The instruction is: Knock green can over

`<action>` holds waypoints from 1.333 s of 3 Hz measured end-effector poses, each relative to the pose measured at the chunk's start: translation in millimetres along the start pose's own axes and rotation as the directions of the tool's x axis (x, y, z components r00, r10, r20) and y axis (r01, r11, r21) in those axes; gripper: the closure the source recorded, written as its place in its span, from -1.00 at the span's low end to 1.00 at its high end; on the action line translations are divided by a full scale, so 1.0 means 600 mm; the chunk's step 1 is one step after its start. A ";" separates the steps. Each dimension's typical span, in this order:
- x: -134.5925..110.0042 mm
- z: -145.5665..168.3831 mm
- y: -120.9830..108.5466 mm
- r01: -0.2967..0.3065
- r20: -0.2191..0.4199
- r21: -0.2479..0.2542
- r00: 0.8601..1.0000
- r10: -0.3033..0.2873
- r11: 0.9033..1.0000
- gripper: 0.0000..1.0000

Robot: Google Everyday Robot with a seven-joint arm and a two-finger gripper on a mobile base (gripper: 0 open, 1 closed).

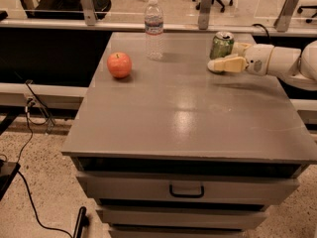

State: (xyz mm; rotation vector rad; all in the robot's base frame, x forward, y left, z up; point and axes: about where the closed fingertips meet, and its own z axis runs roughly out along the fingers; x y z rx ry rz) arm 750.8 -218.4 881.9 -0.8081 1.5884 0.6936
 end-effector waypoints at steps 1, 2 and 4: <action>-0.004 -0.003 -0.001 -0.009 0.048 0.008 0.999 0.008 1.000 -0.19; -0.012 -0.010 0.000 -0.003 0.068 0.011 0.998 0.002 1.000 0.24; -0.044 -0.030 0.026 0.066 -0.098 -0.031 0.993 -0.069 0.997 0.72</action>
Offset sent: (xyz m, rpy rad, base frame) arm -0.0075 -0.0148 0.0150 0.0694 -0.0627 -0.0277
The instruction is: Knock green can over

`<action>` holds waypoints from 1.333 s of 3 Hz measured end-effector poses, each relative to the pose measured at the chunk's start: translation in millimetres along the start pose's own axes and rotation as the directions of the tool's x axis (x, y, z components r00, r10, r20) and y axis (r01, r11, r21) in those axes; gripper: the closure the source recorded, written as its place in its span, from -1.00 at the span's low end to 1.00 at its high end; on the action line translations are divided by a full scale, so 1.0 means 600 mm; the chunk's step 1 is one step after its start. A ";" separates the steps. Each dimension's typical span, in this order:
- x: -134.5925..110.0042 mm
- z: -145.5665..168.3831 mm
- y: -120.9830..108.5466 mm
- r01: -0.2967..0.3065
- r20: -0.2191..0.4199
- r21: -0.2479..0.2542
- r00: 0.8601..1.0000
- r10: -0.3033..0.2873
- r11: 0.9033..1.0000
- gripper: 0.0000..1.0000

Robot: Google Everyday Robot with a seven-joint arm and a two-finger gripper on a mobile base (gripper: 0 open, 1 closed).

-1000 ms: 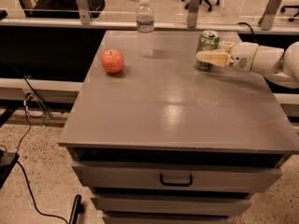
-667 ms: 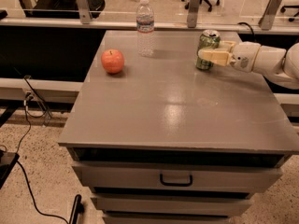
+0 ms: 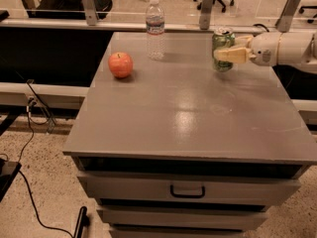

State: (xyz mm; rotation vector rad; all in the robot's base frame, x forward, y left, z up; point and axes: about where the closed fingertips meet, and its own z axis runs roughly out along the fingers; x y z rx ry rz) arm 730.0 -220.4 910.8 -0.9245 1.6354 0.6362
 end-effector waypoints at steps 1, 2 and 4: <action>0.012 -0.014 0.039 0.048 -0.243 -0.071 0.968 -0.064 0.996 0.70; 0.028 -0.029 0.082 0.065 -0.431 -0.154 0.894 -0.127 0.986 0.64; 0.037 -0.056 0.145 0.057 -0.615 -0.244 0.763 -0.200 0.968 0.29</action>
Offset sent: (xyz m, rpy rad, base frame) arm -0.0886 0.0000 -0.0103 -0.6606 0.3234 0.2134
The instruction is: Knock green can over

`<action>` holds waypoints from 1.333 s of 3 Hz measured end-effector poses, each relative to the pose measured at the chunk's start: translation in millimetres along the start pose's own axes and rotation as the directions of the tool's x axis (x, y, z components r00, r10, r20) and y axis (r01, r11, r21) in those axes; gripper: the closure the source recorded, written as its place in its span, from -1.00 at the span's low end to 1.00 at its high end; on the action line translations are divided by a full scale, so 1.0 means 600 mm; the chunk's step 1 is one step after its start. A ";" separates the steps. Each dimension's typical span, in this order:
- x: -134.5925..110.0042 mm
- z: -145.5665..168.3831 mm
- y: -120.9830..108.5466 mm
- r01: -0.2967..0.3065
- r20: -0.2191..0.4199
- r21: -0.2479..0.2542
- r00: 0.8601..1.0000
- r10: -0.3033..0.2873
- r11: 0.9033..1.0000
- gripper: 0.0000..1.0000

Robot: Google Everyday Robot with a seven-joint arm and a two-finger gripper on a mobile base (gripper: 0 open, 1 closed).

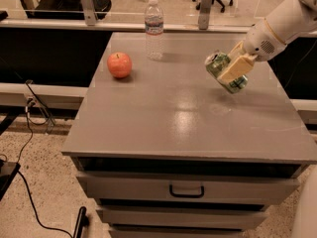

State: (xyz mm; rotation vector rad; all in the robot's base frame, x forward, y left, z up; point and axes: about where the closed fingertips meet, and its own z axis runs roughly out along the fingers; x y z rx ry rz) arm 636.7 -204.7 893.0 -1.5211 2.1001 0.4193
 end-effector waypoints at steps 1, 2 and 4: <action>-0.002 0.009 0.032 0.015 -0.060 -0.044 0.998 -0.018 0.999 -0.19; -0.001 0.020 0.056 0.026 -0.108 -0.078 0.994 -0.035 0.997 -0.66; -0.002 0.026 0.053 0.027 -0.107 -0.077 0.994 -0.035 0.997 -1.00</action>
Offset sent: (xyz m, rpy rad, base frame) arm -0.0513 0.0221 -0.0143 -0.1474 0.1303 0.1001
